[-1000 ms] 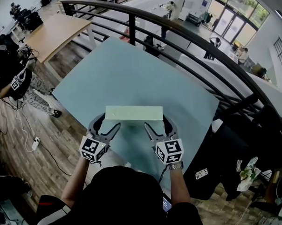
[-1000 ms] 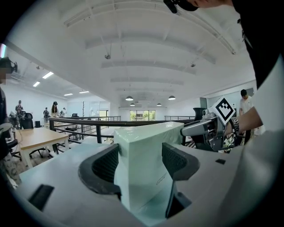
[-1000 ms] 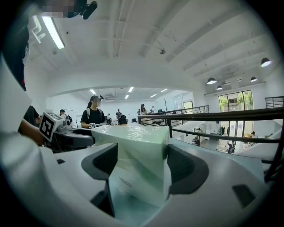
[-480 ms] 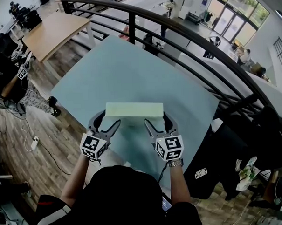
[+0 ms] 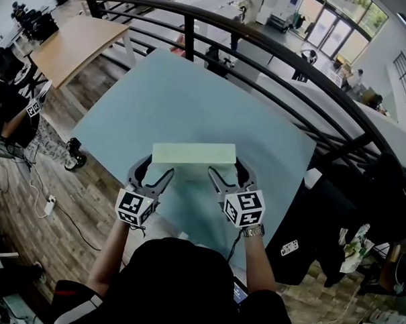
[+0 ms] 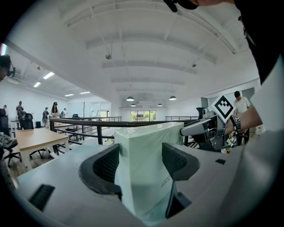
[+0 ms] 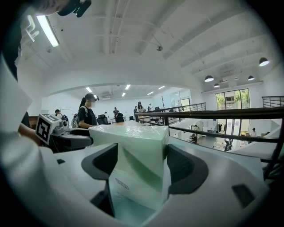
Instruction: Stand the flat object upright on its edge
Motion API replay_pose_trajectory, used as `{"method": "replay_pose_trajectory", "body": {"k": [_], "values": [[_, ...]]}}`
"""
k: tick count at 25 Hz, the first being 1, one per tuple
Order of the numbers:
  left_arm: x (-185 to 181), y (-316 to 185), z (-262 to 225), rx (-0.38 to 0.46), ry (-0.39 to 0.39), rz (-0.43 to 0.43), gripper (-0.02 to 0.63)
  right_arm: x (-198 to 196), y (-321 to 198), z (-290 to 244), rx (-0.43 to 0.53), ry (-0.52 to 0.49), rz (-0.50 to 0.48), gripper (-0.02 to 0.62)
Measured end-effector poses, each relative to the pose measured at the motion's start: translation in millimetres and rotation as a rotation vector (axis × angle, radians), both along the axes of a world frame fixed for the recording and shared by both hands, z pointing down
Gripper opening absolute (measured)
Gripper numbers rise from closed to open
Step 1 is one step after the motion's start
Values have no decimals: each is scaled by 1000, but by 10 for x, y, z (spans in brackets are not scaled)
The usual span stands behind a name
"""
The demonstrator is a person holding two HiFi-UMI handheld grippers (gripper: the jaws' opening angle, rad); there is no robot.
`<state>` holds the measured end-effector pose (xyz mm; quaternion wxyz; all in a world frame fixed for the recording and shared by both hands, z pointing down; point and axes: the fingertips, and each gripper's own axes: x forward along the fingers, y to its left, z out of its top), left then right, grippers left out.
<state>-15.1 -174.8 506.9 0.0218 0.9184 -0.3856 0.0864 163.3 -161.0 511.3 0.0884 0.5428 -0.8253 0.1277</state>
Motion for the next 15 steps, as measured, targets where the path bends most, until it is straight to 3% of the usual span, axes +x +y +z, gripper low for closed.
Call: {"method": "replay_pose_trajectory", "body": {"k": [15], "values": [[9, -44, 39, -2, 11, -12, 302, 32, -43, 56, -18, -3, 13, 341]]}}
